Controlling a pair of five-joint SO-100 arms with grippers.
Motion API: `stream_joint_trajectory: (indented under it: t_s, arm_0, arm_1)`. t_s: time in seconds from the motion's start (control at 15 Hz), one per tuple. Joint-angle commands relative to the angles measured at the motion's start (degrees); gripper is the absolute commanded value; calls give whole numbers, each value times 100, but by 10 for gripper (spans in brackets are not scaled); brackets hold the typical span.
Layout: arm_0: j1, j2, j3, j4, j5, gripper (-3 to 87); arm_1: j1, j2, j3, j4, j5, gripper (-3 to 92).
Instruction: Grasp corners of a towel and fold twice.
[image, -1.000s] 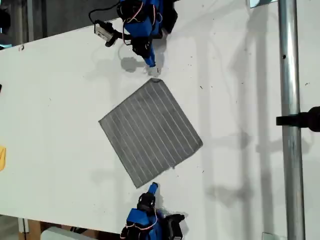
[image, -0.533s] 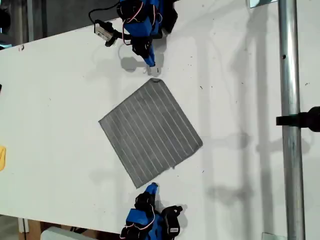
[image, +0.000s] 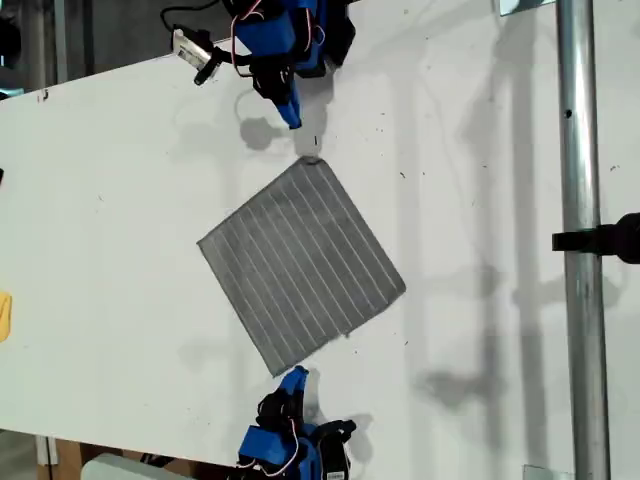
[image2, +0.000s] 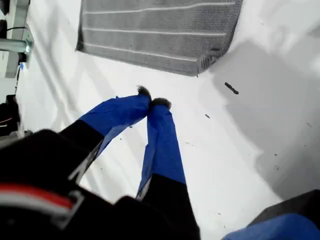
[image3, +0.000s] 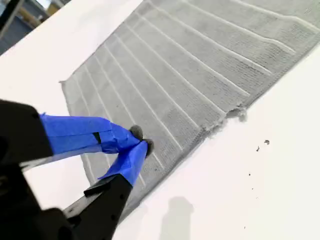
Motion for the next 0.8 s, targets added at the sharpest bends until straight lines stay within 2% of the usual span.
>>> stream_joint_trajectory:
  t_s: [0.0, 0.2, 0.27, 0.33, 0.47, 0.73]
  arm_0:
    - [369, -2347, -1784, -466, 44, -31]
    - [861, -4632, -3656, -598, 176, -31]
    - [984, -5229, -4201, -580, 211, -31]
    - [1099, -5801, -4764, -519, 272, -30]
    - [1266, -6926, -5985, -53, 360, -29]
    - [1380, -7884, -7075, 308, 422, -29]
  arm_1:
    - [-53, -1063, -1063, -35, -325, -3]
    - [97, -2874, -2268, 62, -1336, 10]
    - [246, -3551, -2628, 62, -1784, 69]
    - [378, -4236, -2927, 44, -2250, 187]
    - [650, -5361, -3173, -202, -3023, 309]
    - [1011, -6750, -2610, -1424, -4017, 325]
